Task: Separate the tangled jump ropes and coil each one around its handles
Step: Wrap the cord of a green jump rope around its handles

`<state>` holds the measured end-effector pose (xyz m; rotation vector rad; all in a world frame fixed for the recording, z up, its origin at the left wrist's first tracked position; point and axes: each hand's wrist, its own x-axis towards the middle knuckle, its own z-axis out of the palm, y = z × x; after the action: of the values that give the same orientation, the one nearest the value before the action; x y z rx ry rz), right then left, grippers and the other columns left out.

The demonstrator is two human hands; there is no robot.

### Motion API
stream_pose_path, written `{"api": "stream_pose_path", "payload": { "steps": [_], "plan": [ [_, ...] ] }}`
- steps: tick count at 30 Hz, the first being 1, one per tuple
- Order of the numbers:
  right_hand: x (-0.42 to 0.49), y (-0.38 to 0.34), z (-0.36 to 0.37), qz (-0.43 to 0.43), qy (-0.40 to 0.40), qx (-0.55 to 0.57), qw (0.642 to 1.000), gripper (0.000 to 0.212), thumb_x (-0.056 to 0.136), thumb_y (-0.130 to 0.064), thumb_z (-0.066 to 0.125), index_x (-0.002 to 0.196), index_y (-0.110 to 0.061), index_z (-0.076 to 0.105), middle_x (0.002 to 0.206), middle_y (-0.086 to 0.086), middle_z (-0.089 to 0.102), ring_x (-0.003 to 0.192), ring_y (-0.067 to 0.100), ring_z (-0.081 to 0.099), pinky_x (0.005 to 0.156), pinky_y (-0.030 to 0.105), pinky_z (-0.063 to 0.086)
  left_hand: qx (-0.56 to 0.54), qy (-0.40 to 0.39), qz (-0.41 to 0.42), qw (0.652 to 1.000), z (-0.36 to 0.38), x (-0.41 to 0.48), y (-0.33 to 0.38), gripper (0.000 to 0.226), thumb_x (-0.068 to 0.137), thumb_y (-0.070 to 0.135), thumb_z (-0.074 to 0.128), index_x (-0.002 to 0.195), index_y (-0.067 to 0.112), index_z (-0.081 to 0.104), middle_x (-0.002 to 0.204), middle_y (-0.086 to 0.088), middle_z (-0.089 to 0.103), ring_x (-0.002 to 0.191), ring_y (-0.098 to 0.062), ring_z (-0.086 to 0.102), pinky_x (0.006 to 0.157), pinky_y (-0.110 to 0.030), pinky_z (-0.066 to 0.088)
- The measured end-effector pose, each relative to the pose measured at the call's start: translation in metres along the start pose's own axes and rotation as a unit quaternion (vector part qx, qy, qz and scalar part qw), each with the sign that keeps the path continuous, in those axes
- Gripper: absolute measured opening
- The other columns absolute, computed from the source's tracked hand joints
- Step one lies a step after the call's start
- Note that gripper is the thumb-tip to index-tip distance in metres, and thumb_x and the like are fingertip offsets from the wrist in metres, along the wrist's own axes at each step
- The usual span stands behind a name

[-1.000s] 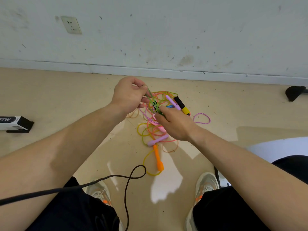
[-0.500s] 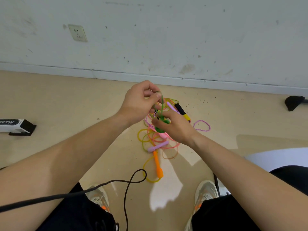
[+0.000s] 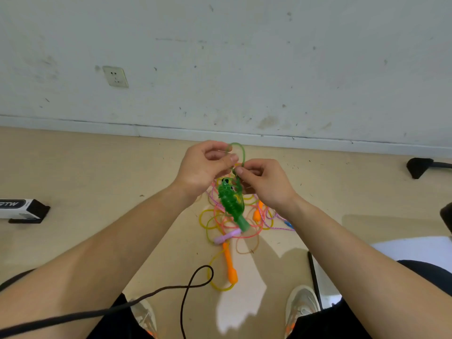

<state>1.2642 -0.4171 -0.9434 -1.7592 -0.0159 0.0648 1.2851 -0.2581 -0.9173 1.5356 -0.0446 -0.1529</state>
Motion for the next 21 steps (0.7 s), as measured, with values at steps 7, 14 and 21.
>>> {"api": "stream_pose_path", "payload": {
  "steps": [7, 14, 21],
  "plan": [
    [0.041, -0.022, -0.009, 0.013, 0.018, 0.040, 0.999, 0.015, 0.098, -0.010, 0.060, 0.089, -0.004, 0.071, 0.076, 0.011, 0.069, 0.064, 0.017, 0.064, 0.059, 0.026, 0.053, 0.049, -0.013, 0.029, 0.998, 0.000, 0.035, 0.000, 0.015, 0.087, -0.003, 0.069, 0.101, 0.001, 0.072, 0.084, -0.013, 0.071, 0.072, -0.008, 0.068, 0.071, -0.020, 0.055],
    [0.153, -0.016, -0.009, 0.024, 0.096, 0.076, 0.992, 0.017, 0.099, -0.013, 0.059, 0.092, -0.004, 0.071, 0.092, 0.019, 0.075, 0.073, 0.015, 0.066, 0.074, 0.031, 0.058, 0.016, 0.030, -0.023, 0.999, -0.020, 0.141, 0.001, 0.003, 0.094, 0.008, 0.066, 0.095, 0.007, 0.069, 0.087, -0.007, 0.077, 0.072, -0.016, 0.072, 0.071, -0.029, 0.062],
    [0.255, -0.041, -0.019, 0.057, 0.079, 0.095, 0.991, 0.015, 0.099, -0.011, 0.059, 0.092, -0.005, 0.071, 0.090, 0.017, 0.075, 0.078, 0.023, 0.072, 0.074, 0.030, 0.061, 0.057, 0.010, -0.046, 0.997, -0.035, 0.238, 0.037, 0.006, 0.095, 0.012, 0.065, 0.099, 0.010, 0.069, 0.091, -0.003, 0.078, 0.078, -0.014, 0.073, 0.074, -0.029, 0.059]
  ]
}}
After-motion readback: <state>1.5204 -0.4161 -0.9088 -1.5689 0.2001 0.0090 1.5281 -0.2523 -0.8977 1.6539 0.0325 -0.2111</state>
